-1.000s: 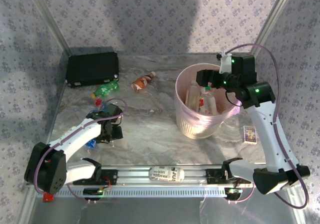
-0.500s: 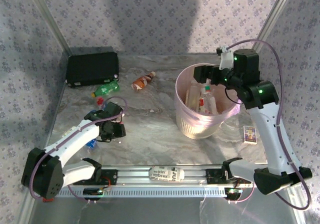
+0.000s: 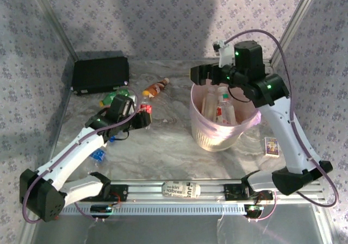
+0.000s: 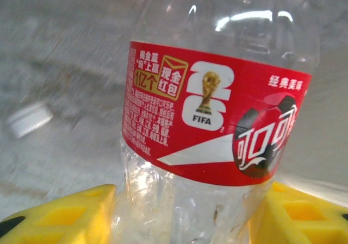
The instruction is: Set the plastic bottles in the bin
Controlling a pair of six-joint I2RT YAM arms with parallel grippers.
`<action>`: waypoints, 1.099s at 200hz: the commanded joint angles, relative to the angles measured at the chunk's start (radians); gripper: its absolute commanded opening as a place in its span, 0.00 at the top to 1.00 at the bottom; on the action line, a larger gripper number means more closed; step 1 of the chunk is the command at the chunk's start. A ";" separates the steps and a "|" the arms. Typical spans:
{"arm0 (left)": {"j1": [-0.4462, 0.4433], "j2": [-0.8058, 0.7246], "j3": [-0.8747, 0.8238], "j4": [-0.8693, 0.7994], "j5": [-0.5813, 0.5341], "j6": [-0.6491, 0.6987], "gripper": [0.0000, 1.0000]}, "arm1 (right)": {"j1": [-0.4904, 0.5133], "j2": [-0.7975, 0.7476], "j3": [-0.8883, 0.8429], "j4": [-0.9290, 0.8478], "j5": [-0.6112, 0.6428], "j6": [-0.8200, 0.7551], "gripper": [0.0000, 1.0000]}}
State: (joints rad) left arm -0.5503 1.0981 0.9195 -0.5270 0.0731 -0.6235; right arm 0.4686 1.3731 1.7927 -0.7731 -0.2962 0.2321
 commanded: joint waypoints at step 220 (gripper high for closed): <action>-0.013 -0.022 0.069 0.485 0.171 -0.010 0.75 | 0.172 0.547 0.371 0.102 -0.266 0.150 0.35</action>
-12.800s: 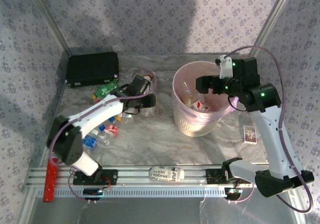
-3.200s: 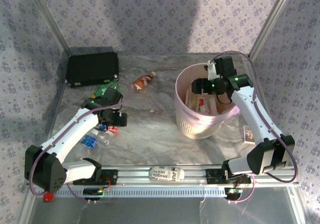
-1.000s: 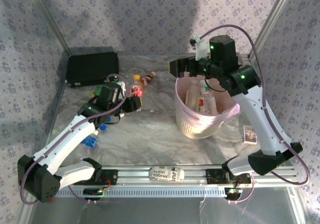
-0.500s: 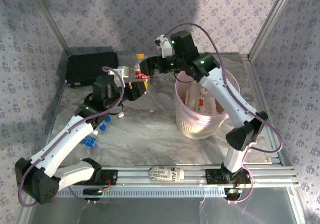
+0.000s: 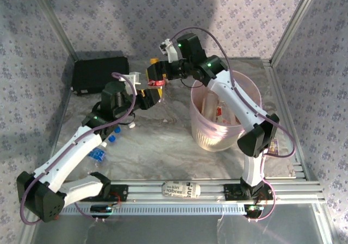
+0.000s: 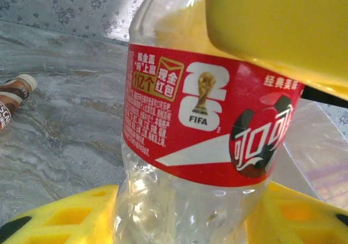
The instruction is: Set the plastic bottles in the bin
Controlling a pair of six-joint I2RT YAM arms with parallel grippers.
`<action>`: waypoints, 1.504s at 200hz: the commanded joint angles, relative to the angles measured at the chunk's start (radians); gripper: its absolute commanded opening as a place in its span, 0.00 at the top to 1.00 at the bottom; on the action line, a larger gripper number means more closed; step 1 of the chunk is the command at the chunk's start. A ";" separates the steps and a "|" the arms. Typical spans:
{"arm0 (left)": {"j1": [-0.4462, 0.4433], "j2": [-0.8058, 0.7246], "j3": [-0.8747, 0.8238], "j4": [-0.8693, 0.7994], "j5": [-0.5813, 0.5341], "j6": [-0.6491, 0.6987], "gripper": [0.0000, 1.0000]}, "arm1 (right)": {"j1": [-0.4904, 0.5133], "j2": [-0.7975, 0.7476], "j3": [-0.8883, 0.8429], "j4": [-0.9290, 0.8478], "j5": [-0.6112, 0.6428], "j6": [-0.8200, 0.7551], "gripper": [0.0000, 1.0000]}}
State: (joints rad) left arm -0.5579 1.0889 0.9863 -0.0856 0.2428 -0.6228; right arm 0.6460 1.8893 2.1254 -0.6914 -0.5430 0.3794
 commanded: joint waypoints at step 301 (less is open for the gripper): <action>0.165 0.014 0.040 -0.663 -0.465 0.198 0.01 | -0.470 -0.462 -0.234 -0.545 0.510 -0.215 0.46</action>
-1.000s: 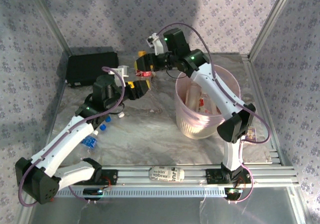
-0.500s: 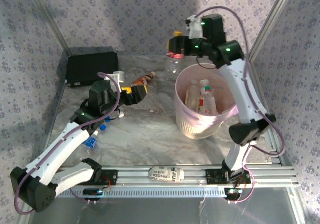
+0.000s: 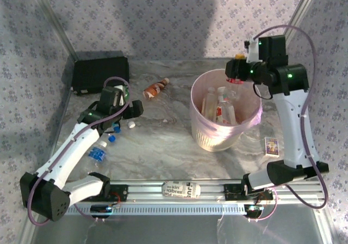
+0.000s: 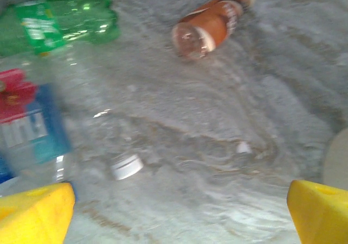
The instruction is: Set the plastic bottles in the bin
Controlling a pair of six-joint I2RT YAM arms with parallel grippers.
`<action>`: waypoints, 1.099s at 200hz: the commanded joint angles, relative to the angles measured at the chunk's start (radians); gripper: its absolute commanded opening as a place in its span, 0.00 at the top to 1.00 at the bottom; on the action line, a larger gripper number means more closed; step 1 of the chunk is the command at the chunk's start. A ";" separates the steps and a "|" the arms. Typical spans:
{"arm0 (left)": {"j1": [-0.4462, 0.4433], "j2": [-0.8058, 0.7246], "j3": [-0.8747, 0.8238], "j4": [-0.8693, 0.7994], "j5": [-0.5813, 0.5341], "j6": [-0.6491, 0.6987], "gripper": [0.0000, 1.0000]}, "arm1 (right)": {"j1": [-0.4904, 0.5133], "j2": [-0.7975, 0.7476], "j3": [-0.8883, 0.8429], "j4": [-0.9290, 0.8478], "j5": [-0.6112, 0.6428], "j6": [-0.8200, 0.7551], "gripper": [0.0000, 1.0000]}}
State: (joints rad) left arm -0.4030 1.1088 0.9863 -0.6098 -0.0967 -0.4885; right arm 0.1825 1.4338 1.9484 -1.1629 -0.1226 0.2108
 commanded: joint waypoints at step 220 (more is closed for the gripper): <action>0.014 0.611 0.414 0.192 0.097 0.330 0.00 | 0.035 -0.118 -0.391 0.093 -0.042 0.007 0.12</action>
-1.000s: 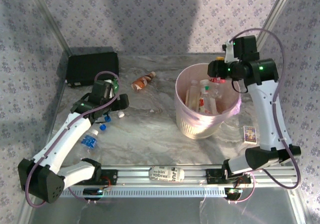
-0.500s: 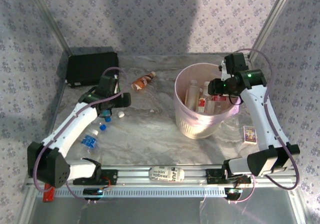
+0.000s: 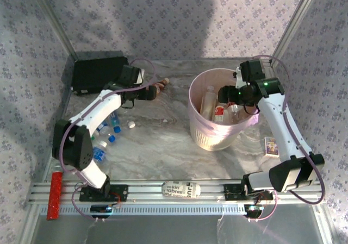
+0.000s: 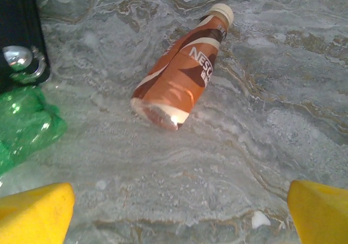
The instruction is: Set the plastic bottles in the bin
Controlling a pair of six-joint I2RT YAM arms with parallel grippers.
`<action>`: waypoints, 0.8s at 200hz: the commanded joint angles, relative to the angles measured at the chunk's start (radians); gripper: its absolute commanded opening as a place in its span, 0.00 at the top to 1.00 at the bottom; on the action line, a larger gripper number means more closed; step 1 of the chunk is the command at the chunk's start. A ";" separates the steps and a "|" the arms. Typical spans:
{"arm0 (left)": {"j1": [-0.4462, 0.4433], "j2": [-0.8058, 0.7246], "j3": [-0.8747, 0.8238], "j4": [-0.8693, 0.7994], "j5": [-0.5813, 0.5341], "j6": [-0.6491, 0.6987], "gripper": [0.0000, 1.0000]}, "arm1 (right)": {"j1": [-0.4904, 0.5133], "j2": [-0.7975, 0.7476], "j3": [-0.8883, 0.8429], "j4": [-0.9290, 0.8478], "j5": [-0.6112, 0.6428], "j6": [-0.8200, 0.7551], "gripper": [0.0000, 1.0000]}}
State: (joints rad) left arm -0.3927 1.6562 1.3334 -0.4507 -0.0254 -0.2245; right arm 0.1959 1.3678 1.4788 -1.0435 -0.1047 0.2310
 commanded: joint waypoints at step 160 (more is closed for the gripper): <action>0.038 0.503 0.431 -0.193 0.134 0.222 0.01 | 0.000 -0.236 0.156 -0.014 -0.169 -0.013 0.01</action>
State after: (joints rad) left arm -0.3534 2.1231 1.7130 -0.5861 0.0849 -0.0311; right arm 0.2031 1.1461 1.6085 -1.0435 -0.2844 0.2127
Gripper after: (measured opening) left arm 0.994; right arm 0.990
